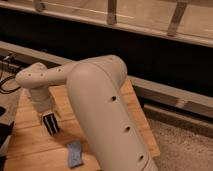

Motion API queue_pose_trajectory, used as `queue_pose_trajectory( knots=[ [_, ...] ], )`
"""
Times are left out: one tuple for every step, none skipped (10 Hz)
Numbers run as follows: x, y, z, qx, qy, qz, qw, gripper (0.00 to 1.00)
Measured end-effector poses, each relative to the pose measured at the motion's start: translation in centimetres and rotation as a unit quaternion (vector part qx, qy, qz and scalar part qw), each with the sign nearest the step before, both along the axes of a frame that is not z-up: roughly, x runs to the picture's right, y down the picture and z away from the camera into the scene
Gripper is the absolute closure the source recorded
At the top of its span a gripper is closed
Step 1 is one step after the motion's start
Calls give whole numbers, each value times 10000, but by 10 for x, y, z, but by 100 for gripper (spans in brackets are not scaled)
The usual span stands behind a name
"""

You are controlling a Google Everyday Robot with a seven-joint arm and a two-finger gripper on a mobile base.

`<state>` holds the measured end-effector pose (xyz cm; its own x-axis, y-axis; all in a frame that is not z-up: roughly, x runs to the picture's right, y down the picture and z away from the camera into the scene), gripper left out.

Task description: Place the eraser in the ceramic cup

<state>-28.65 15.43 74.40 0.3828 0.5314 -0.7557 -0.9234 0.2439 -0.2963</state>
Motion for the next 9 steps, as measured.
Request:
queue_pose_trajectory(
  knots=[
    [-4,2,-1,-25,-79,-30,10000,35],
    [-9,5,-3,-59,-143,-99,9998,35],
    [-9,6,-4,-77,-157,-148,9997,37],
    [-10,6,-5,-87,-172,-184,9996,44],
    [-12,7,-6,-90,-197,-238,9995,55],
    [-15,9,-8,-89,-216,-279,9993,65],
    [-16,9,-9,-84,-226,-298,9993,74],
    [-16,9,-9,-73,-234,-309,9992,86],
    [-16,9,-10,-46,-257,-307,9992,93]
  ],
)
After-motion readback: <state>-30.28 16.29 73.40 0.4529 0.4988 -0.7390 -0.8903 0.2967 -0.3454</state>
